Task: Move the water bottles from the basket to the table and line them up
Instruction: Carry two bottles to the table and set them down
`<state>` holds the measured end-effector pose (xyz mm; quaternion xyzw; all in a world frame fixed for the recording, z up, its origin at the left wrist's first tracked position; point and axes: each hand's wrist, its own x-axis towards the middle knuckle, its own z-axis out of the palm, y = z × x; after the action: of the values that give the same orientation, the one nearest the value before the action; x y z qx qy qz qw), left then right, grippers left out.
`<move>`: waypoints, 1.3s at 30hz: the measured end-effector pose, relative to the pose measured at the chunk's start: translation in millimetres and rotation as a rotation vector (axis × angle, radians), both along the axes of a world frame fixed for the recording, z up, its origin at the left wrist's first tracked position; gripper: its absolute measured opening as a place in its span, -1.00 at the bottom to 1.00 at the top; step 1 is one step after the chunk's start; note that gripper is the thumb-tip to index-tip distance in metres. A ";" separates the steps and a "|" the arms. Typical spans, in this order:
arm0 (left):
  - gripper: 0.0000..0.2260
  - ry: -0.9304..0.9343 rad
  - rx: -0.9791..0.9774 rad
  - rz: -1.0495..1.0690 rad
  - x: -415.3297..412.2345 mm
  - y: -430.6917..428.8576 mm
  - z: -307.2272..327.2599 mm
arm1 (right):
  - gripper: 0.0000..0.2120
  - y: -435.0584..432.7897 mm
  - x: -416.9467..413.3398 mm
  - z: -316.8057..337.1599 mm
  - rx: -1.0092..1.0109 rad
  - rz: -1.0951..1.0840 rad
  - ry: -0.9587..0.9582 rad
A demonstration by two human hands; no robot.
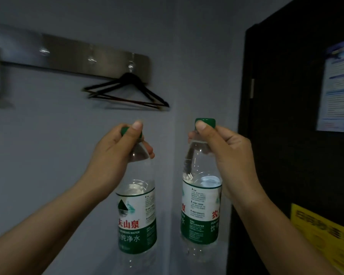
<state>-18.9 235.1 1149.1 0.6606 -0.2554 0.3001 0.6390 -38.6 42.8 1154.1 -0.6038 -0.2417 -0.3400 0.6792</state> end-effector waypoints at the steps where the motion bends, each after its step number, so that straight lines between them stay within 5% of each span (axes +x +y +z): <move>1: -0.61 0.000 0.005 0.049 -6.5 13.6 -0.2 | -0.81 12.0 2.2 -0.8 0.007 0.039 0.003; 21: -0.58 -0.002 0.034 0.721 -199.2 335.7 -2.5 | -0.75 384.4 -49.5 -16.0 0.037 0.691 -0.034; 39: -0.65 0.031 0.010 1.301 -285.1 510.5 -14.1 | -0.76 648.2 -83.6 -25.1 0.010 1.248 -0.043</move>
<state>-304.0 745.6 1135.0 0.6875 0.2049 0.6150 0.3273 -122.2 691.0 1129.0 -0.3388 -0.5611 0.1077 0.7475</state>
